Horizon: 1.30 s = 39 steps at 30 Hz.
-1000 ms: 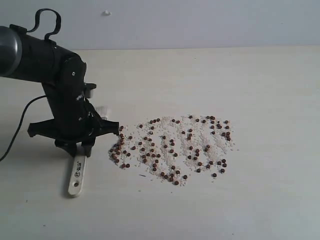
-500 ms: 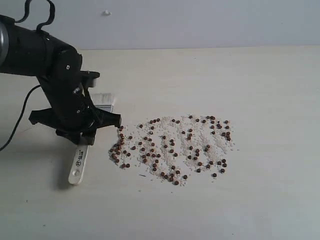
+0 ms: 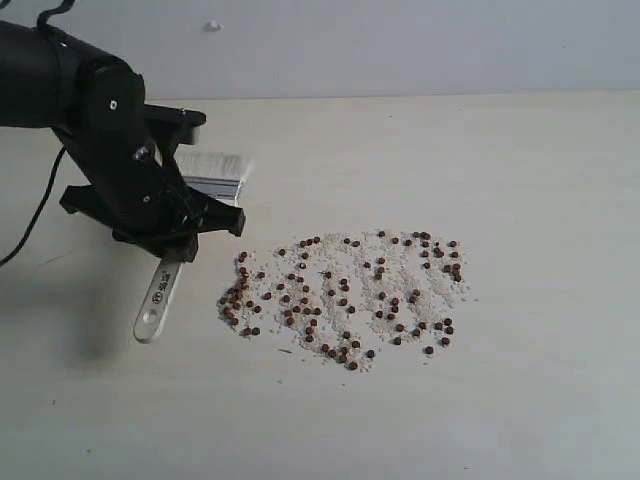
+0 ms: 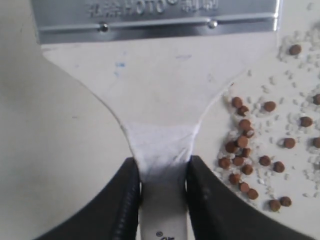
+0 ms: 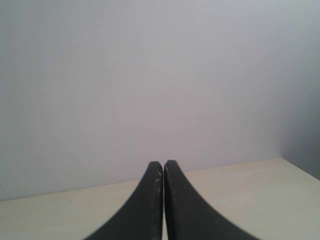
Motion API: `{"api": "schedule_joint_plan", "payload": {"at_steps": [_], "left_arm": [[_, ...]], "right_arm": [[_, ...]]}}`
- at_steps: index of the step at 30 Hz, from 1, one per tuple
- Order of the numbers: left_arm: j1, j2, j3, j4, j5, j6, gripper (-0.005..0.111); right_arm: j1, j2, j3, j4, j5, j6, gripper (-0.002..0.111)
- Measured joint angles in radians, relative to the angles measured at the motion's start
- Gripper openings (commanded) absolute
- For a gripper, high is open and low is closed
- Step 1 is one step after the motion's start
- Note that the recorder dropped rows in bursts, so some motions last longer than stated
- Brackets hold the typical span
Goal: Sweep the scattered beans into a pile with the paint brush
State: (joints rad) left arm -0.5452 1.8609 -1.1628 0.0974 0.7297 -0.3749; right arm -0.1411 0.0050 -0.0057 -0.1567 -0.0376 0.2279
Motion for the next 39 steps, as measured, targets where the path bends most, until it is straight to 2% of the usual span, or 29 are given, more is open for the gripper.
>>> {"api": "schedule_joint_plan", "payload": {"at_steps": [12, 20, 26, 35, 39], "left_arm": [[0.0, -0.137, 0.054, -0.116, -0.012, 0.246, 0.0], [0.0, -0.223, 0.108, -0.269, -0.011, 0.448, 0.0], [0.0, -0.256, 0.108, -0.376, 0.053, 0.589, 0.0], [0.0, -0.269, 0.113, -0.391, 0.105, 0.653, 0.0], [0.0, -0.269, 0.113, -0.391, 0.101, 0.683, 0.0]], "right_arm": [[0.0, 0.0, 0.0, 0.0, 0.0, 0.0, 0.0], [0.0, 0.0, 0.0, 0.0, 0.0, 0.0, 0.0], [0.0, 0.0, 0.0, 0.0, 0.0, 0.0, 0.0], [0.0, 0.0, 0.0, -0.003, -0.005, -0.026, 0.0], [0.0, 0.0, 0.0, -0.016, -0.089, -0.079, 0.0]]}}
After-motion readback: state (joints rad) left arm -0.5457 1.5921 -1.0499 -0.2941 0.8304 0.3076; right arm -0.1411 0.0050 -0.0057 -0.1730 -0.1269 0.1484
